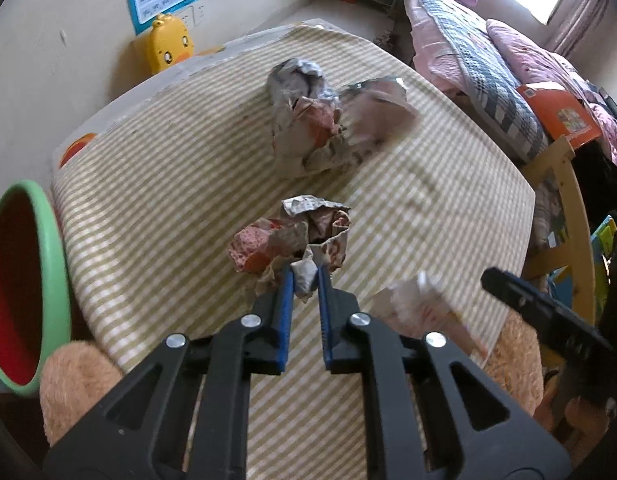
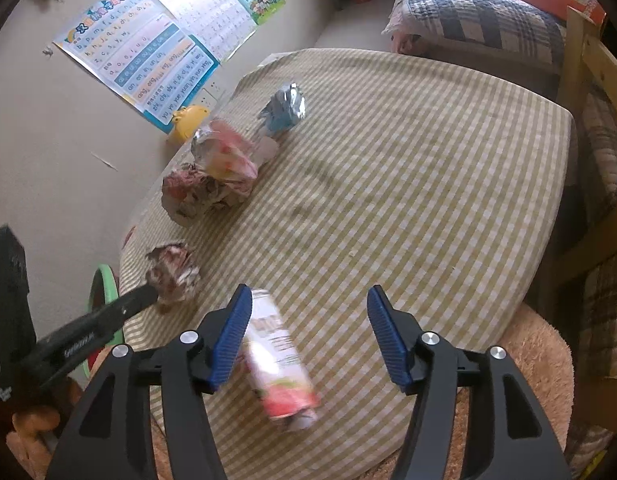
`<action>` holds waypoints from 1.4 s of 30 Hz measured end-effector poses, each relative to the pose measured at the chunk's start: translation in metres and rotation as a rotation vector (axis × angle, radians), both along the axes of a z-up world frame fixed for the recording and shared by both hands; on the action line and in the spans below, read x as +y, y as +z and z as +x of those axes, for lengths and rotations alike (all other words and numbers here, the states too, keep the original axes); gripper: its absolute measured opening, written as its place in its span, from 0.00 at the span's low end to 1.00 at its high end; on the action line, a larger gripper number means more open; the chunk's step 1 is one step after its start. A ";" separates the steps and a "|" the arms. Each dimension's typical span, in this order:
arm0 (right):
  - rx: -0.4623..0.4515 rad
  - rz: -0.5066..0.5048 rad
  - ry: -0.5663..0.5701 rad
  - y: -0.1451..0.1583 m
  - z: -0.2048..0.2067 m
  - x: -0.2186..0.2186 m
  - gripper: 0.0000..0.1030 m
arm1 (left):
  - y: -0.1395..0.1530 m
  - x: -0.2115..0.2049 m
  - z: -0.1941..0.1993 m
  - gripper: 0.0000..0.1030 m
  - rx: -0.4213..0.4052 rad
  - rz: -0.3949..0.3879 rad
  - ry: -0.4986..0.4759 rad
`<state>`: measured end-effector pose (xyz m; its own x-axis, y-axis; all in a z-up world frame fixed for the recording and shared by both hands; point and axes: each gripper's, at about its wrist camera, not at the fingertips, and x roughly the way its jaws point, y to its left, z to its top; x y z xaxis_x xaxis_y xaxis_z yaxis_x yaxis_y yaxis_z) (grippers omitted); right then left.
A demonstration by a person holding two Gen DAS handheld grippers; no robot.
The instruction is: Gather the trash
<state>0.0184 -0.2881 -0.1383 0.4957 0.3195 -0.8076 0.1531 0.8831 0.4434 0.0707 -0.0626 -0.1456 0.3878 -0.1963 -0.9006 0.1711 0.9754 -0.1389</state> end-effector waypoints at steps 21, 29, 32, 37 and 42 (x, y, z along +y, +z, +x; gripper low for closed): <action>0.050 -0.040 0.096 -0.008 -0.010 0.020 0.56 | -0.020 0.005 -0.003 0.51 0.006 0.036 -0.005; 0.087 -0.040 0.129 -0.017 -0.008 0.028 0.57 | -0.031 -0.001 -0.002 0.51 0.036 0.016 -0.027; 0.097 -0.041 0.139 -0.020 -0.008 0.030 0.57 | -0.032 -0.001 -0.003 0.39 0.043 -0.004 -0.037; 0.107 -0.041 0.149 -0.024 -0.008 0.033 0.57 | -0.031 -0.005 -0.006 0.21 0.037 0.020 -0.049; 0.109 -0.036 0.147 -0.025 -0.008 0.032 0.57 | -0.029 0.004 -0.007 0.14 0.045 -0.006 -0.022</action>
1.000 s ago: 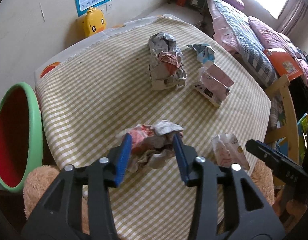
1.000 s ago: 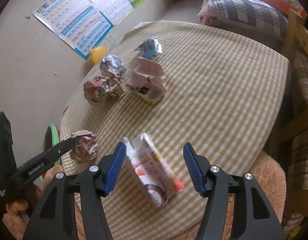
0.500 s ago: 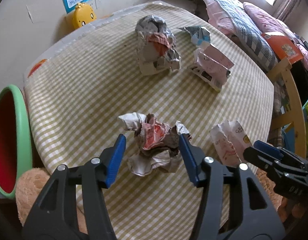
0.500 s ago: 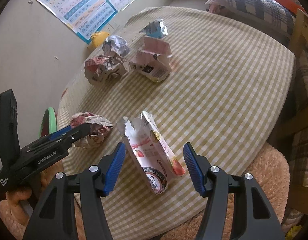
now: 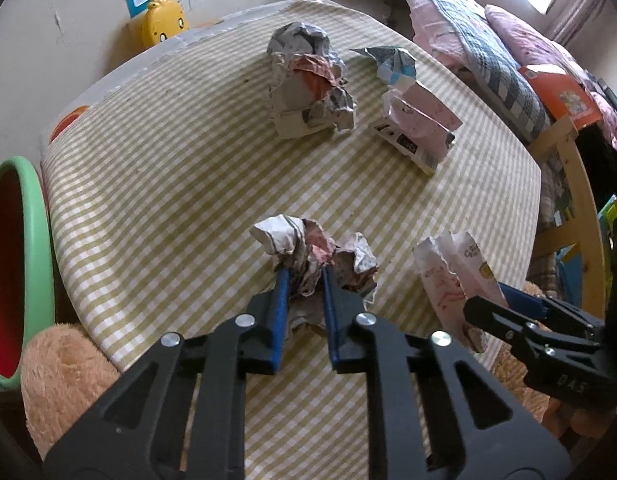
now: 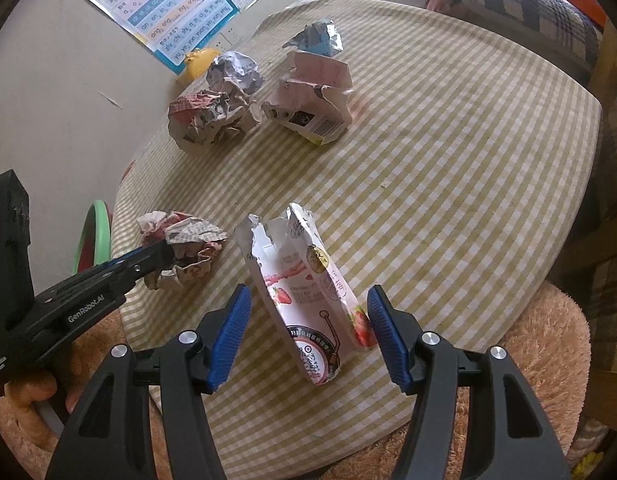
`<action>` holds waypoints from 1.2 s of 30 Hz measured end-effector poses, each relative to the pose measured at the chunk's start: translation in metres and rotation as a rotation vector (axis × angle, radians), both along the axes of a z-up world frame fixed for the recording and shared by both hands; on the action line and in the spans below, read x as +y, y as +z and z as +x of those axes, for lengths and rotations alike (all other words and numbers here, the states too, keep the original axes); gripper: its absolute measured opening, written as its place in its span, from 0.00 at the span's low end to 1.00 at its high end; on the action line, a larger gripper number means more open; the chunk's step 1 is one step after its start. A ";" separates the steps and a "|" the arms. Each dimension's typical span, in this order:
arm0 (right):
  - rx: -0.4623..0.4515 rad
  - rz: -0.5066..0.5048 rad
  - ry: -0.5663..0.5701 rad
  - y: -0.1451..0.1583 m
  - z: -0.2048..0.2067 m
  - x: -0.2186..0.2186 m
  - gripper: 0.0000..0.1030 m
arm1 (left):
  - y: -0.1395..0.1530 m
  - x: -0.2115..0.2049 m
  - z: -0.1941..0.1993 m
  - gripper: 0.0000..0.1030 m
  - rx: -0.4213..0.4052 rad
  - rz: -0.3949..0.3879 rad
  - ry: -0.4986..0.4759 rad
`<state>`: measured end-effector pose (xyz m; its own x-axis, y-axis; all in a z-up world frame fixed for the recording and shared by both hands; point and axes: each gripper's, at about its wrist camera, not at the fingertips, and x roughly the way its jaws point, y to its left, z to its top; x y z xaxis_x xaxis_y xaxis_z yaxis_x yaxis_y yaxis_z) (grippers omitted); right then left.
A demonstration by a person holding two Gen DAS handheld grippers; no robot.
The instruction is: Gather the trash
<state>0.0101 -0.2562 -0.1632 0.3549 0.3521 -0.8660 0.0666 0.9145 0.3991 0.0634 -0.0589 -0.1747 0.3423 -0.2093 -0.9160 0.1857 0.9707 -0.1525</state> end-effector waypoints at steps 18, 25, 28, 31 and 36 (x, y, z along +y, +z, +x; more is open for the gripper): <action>0.008 0.012 0.037 -0.006 0.001 0.009 0.38 | 0.025 0.013 -0.005 0.10 -0.100 0.009 0.061; -0.017 0.035 0.035 0.000 -0.001 0.008 0.34 | 0.027 0.018 -0.005 0.10 -0.102 0.002 0.078; -0.035 0.043 0.030 0.007 -0.003 0.007 0.34 | 0.033 0.020 -0.007 0.10 -0.114 -0.009 0.085; -0.056 0.051 0.026 0.016 -0.004 0.007 0.34 | 0.042 0.023 -0.009 0.10 -0.136 -0.018 0.092; -0.085 0.052 0.035 0.030 -0.002 0.014 0.34 | 0.053 0.029 -0.013 0.10 -0.163 -0.035 0.101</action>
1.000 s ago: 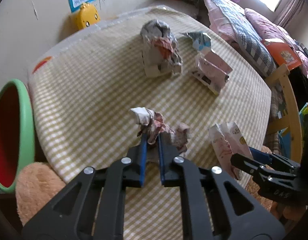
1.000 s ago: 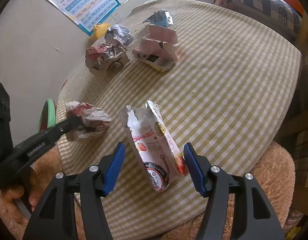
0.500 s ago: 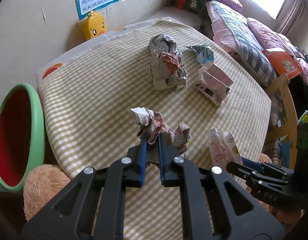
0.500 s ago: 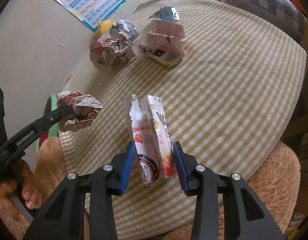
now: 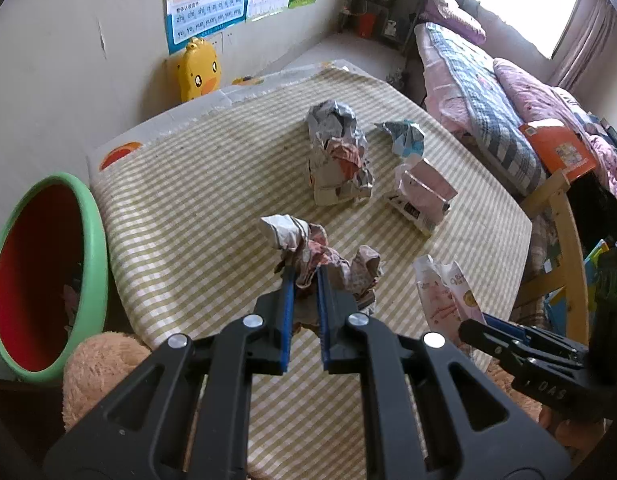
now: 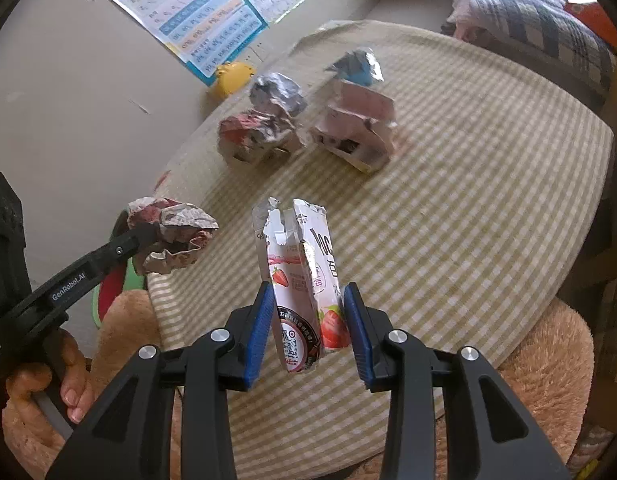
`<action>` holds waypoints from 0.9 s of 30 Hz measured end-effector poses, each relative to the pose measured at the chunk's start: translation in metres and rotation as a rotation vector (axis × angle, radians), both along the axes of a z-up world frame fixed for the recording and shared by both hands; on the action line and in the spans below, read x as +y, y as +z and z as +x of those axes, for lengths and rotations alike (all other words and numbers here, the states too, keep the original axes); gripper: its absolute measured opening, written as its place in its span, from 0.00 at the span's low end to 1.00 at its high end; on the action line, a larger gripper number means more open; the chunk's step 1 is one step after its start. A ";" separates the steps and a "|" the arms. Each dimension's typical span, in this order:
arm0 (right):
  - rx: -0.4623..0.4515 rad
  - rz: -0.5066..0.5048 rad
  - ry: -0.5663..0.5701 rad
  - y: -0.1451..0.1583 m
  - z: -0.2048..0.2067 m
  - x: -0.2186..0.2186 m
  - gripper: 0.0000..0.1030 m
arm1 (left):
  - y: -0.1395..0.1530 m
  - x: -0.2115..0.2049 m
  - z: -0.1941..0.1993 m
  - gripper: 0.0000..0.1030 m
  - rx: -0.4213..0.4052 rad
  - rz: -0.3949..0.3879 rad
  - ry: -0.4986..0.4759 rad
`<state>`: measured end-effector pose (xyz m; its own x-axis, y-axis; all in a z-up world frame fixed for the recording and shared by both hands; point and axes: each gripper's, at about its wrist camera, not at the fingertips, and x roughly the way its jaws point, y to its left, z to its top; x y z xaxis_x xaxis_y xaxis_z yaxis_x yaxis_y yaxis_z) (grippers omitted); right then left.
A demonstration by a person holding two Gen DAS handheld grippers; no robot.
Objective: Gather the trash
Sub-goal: 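Carry the paper ball with left tool while right tool carries juice carton toward bucket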
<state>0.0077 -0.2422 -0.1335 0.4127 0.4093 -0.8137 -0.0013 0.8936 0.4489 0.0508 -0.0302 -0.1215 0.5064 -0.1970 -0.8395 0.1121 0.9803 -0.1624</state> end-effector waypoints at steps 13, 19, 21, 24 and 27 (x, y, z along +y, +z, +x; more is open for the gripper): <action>-0.025 -0.038 0.045 0.017 0.004 0.029 0.34 | 0.007 0.024 -0.006 0.10 -0.023 -0.047 0.044; -0.032 -0.072 0.072 0.023 0.006 0.045 0.34 | 0.002 0.042 -0.005 0.10 -0.004 -0.076 0.079; -0.037 -0.081 0.083 0.026 0.006 0.051 0.34 | 0.003 0.050 -0.006 0.10 -0.010 -0.090 0.094; -0.043 -0.103 0.106 0.030 0.008 0.062 0.34 | 0.007 0.061 -0.009 0.10 -0.027 -0.107 0.111; -0.045 -0.120 0.130 0.033 0.011 0.075 0.34 | 0.011 0.075 -0.010 0.10 -0.020 -0.129 0.129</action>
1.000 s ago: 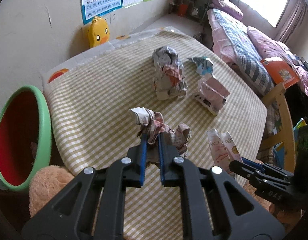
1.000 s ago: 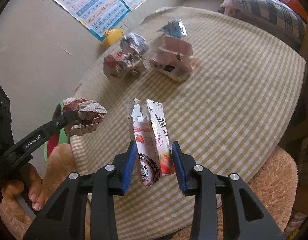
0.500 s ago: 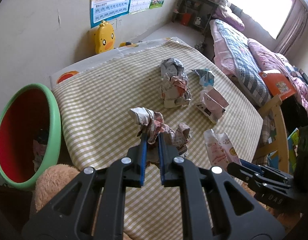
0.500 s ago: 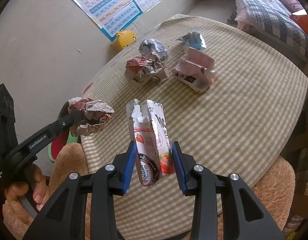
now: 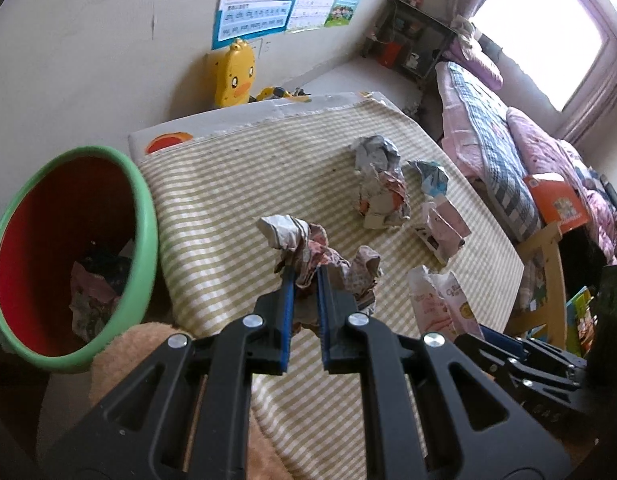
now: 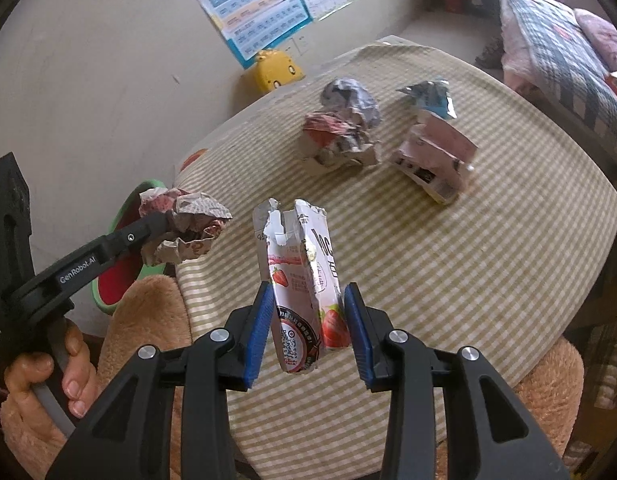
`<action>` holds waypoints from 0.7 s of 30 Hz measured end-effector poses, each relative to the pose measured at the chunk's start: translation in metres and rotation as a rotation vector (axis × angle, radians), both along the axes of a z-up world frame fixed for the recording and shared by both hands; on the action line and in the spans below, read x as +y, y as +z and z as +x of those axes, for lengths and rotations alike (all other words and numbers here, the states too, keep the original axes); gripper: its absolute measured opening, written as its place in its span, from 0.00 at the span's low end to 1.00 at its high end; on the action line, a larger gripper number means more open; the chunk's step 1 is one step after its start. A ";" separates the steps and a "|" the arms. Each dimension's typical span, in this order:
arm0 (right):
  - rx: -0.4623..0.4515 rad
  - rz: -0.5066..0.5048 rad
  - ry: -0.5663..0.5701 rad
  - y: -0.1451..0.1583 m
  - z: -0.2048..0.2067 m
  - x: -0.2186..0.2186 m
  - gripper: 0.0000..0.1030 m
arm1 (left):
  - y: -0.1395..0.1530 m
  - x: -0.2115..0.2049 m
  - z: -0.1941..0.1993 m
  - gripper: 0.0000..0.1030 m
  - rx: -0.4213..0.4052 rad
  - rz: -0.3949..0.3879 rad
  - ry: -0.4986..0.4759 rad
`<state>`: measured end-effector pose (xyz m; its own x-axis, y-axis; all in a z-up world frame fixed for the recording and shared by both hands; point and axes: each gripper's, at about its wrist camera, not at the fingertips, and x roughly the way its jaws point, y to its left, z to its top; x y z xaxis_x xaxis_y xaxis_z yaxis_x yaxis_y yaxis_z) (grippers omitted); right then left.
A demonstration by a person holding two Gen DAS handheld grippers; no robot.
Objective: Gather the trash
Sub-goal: 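Carry the paper ball with left tool while right tool carries juice carton toward bucket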
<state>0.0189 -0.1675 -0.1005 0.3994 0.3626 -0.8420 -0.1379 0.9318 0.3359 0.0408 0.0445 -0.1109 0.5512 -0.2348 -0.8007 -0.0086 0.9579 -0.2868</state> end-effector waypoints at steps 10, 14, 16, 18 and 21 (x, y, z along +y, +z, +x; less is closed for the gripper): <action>-0.028 -0.036 0.087 0.014 0.008 0.044 0.34 | 0.010 0.054 -0.010 0.10 -0.030 -0.003 0.114; -0.036 -0.036 0.135 0.016 0.012 0.066 0.34 | 0.011 0.081 -0.015 0.10 -0.040 0.015 0.178; -0.040 -0.037 0.159 0.016 0.014 0.077 0.34 | 0.010 0.094 -0.017 0.10 -0.041 0.031 0.213; -0.046 -0.037 0.191 0.017 0.017 0.091 0.34 | 0.008 0.108 -0.020 0.10 -0.039 0.047 0.248; -0.056 -0.036 0.232 0.019 0.018 0.109 0.34 | 0.002 0.127 -0.023 0.10 -0.026 0.064 0.294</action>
<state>0.0371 -0.0581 -0.0812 0.3550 0.4207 -0.8349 -0.3676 0.8839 0.2891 0.0174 0.1718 -0.1089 0.6083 -0.0117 -0.7936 -0.2818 0.9316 -0.2297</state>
